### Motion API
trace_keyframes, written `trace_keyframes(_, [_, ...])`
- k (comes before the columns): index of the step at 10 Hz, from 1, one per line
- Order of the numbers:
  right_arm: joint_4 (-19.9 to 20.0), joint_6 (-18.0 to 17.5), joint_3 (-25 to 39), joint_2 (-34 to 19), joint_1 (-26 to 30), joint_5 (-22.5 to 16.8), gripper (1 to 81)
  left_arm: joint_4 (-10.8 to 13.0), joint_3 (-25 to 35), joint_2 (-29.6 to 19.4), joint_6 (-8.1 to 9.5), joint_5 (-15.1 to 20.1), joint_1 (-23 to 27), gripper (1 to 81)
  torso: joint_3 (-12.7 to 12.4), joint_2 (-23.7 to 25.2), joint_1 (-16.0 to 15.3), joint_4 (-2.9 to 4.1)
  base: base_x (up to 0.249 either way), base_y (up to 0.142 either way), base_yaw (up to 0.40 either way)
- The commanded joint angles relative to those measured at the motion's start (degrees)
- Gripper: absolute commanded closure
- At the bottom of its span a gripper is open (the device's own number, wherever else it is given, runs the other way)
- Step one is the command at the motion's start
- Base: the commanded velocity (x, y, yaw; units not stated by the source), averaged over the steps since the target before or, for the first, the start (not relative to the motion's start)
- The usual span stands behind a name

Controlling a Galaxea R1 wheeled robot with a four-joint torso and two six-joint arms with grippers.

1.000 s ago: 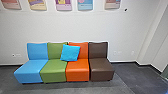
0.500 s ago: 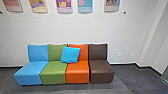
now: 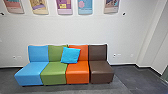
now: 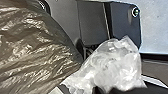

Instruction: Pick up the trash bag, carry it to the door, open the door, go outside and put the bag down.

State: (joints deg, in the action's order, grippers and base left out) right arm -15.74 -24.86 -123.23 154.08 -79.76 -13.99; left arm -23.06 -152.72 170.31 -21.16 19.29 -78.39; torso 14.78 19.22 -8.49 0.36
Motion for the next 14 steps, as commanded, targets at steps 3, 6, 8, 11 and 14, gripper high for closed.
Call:
trace_keyframes(3, [-1.4,0.16,-6.12,3.72,1.05,-3.23,1.0,-0.31,-0.47,0.03,-0.28,4.88,3.19,81.1,0.0,-9.67,6.25,0.0,0.0,0.0,0.0])
trace_keyframes(6, [-2.36,0.51,-9.55,6.44,0.08,-3.14,1.0,-0.23,-3.54,1.08,0.07,4.89,2.93,81.1,-4.4,-8.92,5.66,0.0,0.0,0.0,0.0])
trace_keyframes(8, [-2.98,0.51,-11.84,8.38,-0.36,-3.14,1.0,-0.23,-6.18,2.31,-0.11,4.88,2.49,81.1,-4.27,-9.77,6.12,0.0,0.0,0.0,0.0])
trace_keyframes(11, [-2.99,0.51,-15.17,10.66,-1.15,-2.97,1.0,-0.23,-6.45,2.4,-0.19,3.48,2.05,81.1,-4.22,-9.81,6.32,0.0,0.0,0.0,0.0])
trace_keyframes(14, [-2.98,0.95,-20.09,13.56,-1.94,-1.74,1.0,-0.14,-6.45,2.49,-0.28,3.3,2.04,81.1,-4.06,-9.84,6.37,0.0,0.0,0.0,0.0])
